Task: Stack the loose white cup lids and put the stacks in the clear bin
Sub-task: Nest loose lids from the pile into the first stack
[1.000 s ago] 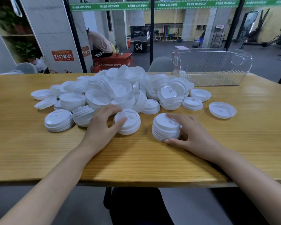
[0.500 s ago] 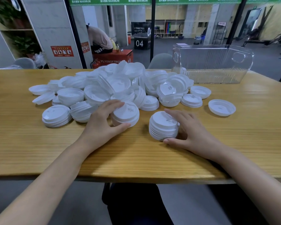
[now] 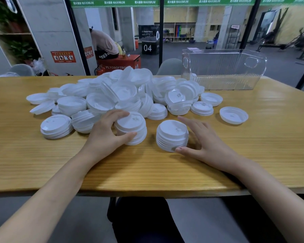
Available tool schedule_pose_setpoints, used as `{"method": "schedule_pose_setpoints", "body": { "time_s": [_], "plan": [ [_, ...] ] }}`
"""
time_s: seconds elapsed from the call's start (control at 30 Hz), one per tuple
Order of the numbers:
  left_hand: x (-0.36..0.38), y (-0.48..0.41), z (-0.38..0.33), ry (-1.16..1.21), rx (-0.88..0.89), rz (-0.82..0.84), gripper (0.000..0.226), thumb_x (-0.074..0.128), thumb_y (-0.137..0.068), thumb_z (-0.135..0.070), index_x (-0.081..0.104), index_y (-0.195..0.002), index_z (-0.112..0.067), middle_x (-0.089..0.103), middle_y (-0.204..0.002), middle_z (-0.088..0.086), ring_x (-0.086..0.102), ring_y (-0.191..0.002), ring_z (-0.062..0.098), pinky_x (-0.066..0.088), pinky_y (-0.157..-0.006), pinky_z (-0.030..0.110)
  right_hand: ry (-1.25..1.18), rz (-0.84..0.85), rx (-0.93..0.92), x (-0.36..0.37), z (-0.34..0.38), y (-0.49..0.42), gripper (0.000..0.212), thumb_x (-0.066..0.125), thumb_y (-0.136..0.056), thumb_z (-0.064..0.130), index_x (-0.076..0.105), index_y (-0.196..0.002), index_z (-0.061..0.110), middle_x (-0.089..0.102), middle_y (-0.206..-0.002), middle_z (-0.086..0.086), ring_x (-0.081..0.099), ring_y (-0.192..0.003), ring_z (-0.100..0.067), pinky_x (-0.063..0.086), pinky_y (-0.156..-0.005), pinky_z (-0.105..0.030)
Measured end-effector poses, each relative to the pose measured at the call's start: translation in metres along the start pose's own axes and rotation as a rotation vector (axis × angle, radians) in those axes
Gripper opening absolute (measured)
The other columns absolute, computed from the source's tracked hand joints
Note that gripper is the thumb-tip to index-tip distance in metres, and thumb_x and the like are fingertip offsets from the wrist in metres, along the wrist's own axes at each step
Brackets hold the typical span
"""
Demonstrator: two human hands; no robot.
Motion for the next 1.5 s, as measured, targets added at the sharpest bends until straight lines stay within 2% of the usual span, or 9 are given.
{"method": "schedule_pose_setpoints", "body": {
  "time_s": [0.3,0.47,0.53,0.67,0.73,0.97,1.1,1.33,1.5],
  "plan": [
    [-0.002,-0.004,-0.022,0.06,0.076,-0.091,0.057,0.081,-0.077,-0.025,0.06,-0.13,-0.024,0.051,-0.13,-0.017,0.043,-0.115,-0.02,0.032,-0.091,-0.001,0.017,-0.06,-0.005,-0.01,-0.004,0.009,0.086,0.043,-0.074,0.081,0.022,-0.15,0.046,0.033,-0.149,0.024,0.024,-0.134,-0.003,0.03,-0.113,-0.047],
    [0.0,-0.005,-0.014,0.012,0.038,-0.076,0.05,0.08,-0.077,-0.028,0.063,-0.123,-0.022,0.054,-0.125,-0.016,0.049,-0.117,0.0,0.034,-0.091,0.002,0.017,-0.077,-0.011,-0.009,-0.004,0.01,0.085,0.042,-0.075,0.08,0.023,-0.15,0.044,0.035,-0.148,0.023,0.024,-0.136,-0.003,0.029,-0.114,-0.045],
    [-0.002,-0.004,-0.018,0.045,0.038,-0.082,0.05,0.079,-0.076,-0.032,0.063,-0.122,-0.024,0.054,-0.123,-0.017,0.049,-0.115,-0.004,0.032,-0.088,-0.001,0.033,-0.085,-0.026,-0.009,-0.003,0.01,0.084,0.042,-0.076,0.079,0.023,-0.15,0.044,0.034,-0.149,0.023,0.025,-0.136,-0.003,0.029,-0.114,-0.044],
    [0.011,-0.005,-0.039,0.225,0.047,0.007,0.062,0.083,-0.068,-0.054,0.062,-0.122,-0.03,0.058,-0.126,-0.02,0.048,-0.116,-0.013,0.033,-0.092,0.001,0.043,-0.133,-0.065,-0.01,-0.002,0.01,0.08,0.045,-0.079,0.077,0.023,-0.15,0.044,0.031,-0.15,0.025,0.025,-0.137,-0.004,0.034,-0.112,-0.047],
    [0.028,-0.006,-0.05,0.258,0.049,0.086,0.065,0.086,-0.063,-0.052,0.063,-0.119,-0.029,0.061,-0.123,-0.02,0.05,-0.112,-0.014,0.033,-0.091,0.001,0.019,-0.174,-0.102,-0.013,0.001,0.011,0.076,0.048,-0.083,0.072,0.025,-0.15,0.043,0.031,-0.151,0.024,0.027,-0.137,-0.007,0.037,-0.109,-0.049],
    [0.062,-0.013,-0.067,0.145,0.166,0.184,0.062,0.072,-0.064,-0.06,0.066,-0.116,-0.028,0.062,-0.119,-0.021,0.051,-0.115,-0.005,0.036,-0.105,0.021,0.026,-0.267,-0.195,-0.021,0.012,0.015,0.057,0.045,-0.095,0.054,0.043,-0.146,0.03,0.04,-0.151,0.017,0.034,-0.136,-0.016,0.031,-0.112,-0.048],
    [0.069,-0.013,-0.067,0.056,0.211,0.193,0.063,0.062,-0.065,-0.069,0.064,-0.117,-0.034,0.059,-0.123,-0.022,0.047,-0.121,-0.007,0.024,-0.117,0.046,0.05,-0.257,-0.17,-0.018,0.008,0.014,0.051,0.039,-0.097,0.056,0.045,-0.143,0.035,0.042,-0.148,0.022,0.037,-0.134,-0.017,0.034,-0.108,-0.05],
    [0.074,-0.008,-0.064,0.017,0.231,0.221,0.061,0.058,-0.064,-0.073,0.057,-0.117,-0.043,0.049,-0.12,-0.037,0.038,-0.123,-0.019,0.0,-0.121,0.029,0.058,-0.262,-0.167,-0.017,0.007,0.013,0.05,0.036,-0.097,0.058,0.053,-0.137,0.033,0.048,-0.142,0.022,0.04,-0.129,-0.015,0.036,-0.106,-0.05],
    [0.065,-0.004,-0.069,0.009,0.276,0.17,0.066,0.059,-0.067,-0.071,0.06,-0.123,-0.035,0.053,-0.126,-0.025,0.041,-0.126,-0.014,0.001,-0.123,0.034,0.044,-0.244,-0.158,-0.016,0.007,0.014,0.051,0.035,-0.097,0.06,0.053,-0.137,0.035,0.046,-0.143,0.023,0.039,-0.131,-0.017,0.035,-0.107,-0.05]
  ]
}}
Point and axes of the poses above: each hand's wrist, its own y-axis away from the middle knuckle, its own x-axis out of the palm, z = x × y, the point moved 7 cm from there along -y, towards the middle knuckle
